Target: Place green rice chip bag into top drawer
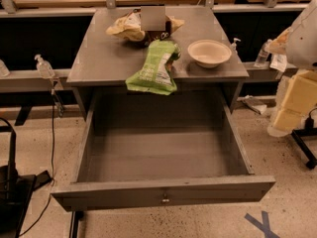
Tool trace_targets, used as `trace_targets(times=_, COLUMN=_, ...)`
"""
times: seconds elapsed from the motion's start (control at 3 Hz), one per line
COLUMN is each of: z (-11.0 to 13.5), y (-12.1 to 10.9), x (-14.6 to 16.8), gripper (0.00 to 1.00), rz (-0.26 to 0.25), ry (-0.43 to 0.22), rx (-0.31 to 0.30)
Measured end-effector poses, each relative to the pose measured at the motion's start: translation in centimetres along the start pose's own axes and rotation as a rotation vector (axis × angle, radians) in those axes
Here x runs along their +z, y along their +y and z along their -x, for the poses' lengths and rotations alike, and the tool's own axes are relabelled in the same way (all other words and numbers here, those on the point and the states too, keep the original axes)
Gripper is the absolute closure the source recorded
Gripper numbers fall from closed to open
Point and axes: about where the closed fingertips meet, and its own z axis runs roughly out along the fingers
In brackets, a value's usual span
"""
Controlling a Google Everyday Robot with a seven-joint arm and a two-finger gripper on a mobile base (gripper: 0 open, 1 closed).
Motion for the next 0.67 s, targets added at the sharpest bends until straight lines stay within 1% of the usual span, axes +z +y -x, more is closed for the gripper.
trace_targets(times=0.33, z=0.00, y=0.00, x=0.00, gripper=0.00, rz=0.000, ry=0.000, rx=0.000)
trace_targets(times=0.67, z=0.20, y=-0.38, x=-0.24, gripper=0.00, rz=-0.005, ry=-0.028, rx=0.004)
